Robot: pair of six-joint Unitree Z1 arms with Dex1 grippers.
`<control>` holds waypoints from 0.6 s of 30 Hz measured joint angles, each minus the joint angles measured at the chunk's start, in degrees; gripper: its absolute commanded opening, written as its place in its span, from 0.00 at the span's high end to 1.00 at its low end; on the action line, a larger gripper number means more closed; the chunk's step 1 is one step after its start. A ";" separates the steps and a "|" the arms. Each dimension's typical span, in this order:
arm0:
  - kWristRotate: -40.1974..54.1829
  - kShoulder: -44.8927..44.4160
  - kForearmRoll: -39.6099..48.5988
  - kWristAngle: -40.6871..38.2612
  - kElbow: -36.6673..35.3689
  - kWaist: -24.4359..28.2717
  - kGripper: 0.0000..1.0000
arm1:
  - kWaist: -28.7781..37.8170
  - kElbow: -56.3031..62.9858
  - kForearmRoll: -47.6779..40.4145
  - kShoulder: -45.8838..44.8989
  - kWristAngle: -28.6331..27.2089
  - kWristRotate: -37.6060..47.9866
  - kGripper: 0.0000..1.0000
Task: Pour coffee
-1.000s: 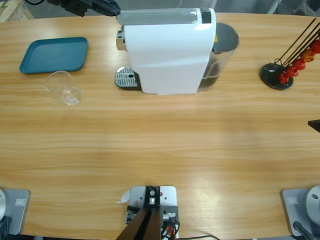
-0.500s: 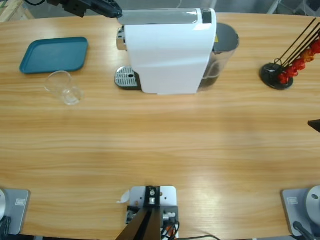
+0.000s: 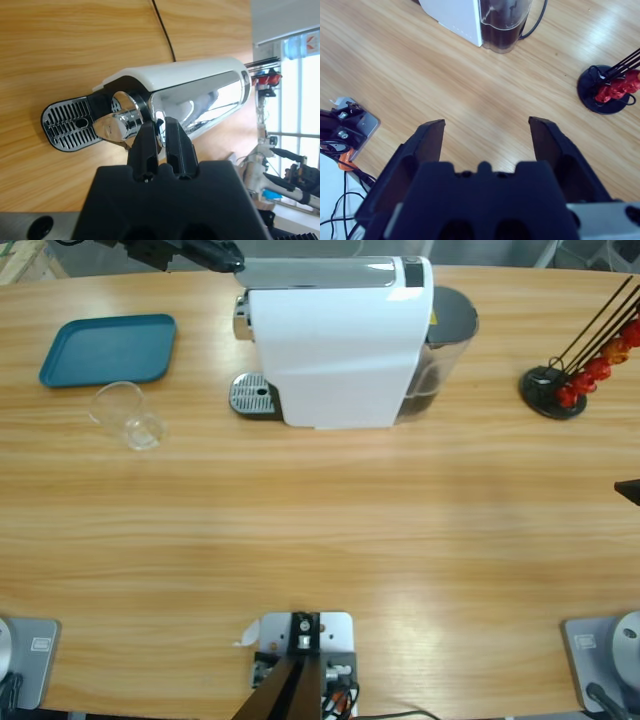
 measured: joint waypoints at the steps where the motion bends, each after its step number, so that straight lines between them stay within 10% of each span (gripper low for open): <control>1: 0.00 0.00 0.00 -0.14 -0.27 0.05 1.00 | 0.00 0.00 -0.08 0.00 0.00 0.00 0.24; 6: 0.00 -0.78 -0.33 -2.44 -4.80 -0.57 0.89 | 0.00 0.01 -0.51 0.01 0.00 0.00 0.24; 7: 0.00 -0.78 -0.36 -2.93 -4.98 -0.59 0.30 | 0.00 0.02 -0.55 0.01 0.00 0.00 0.24; 8: 0.00 -0.78 -0.37 -3.27 -5.03 -0.59 0.12 | 0.00 0.02 -0.57 0.01 0.00 0.00 0.24; 18: 25.73 -9.09 -2.11 -4.54 -4.31 -3.49 0.00 | 0.00 0.07 -0.84 -0.13 -0.61 0.14 0.01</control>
